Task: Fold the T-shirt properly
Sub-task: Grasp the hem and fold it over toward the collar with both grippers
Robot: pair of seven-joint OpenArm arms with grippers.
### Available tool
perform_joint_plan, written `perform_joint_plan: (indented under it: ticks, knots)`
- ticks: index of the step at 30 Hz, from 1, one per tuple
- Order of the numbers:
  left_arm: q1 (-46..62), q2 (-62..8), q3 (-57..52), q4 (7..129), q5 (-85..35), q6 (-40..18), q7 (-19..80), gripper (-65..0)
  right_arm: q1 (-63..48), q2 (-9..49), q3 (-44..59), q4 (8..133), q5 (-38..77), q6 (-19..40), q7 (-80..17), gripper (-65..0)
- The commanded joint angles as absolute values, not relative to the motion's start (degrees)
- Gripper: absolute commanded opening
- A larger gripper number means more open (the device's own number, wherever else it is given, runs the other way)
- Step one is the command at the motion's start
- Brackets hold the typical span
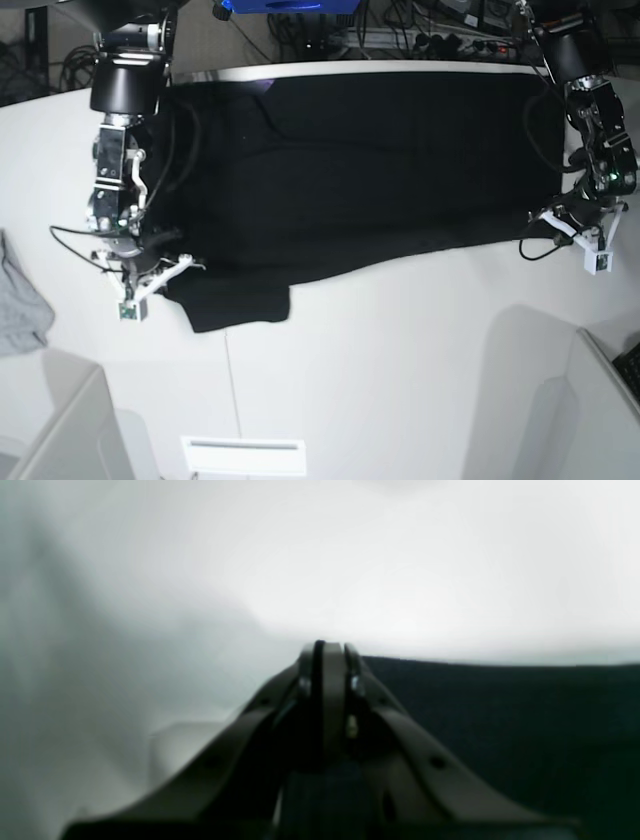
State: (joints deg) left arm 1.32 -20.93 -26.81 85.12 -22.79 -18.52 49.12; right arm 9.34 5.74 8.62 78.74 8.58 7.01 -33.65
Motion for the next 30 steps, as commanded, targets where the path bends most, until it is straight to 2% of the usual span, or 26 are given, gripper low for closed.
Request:
perform_joint_plan:
  ticks: [1, 4, 25, 30]
  knots:
    - [1.71, -21.85, -27.03, 87.52, -23.34, -19.56, 48.04, -65.0, 10.42, 6.37, 8.75, 80.57, 8.48, 7.08, -33.54, -65.0]
    - [4.53, -21.76, -27.56, 90.59, -23.34, -22.55, 48.04, -65.0, 9.63, 6.37, 8.75, 82.24, 8.66, 7.08, -35.30, -65.0]
    - [9.36, -21.67, -31.16, 97.54, -23.34, -22.81, 48.04, -65.0, 4.26, 6.20, 15.25, 92.79, 8.66, 7.25, -39.34, -65.0]
    - [10.24, -21.58, -32.57, 99.74, -23.34, -22.90, 53.14, -65.0, 2.33, 6.37, 15.25, 95.52, 8.66, 7.25, -41.19, -65.0]
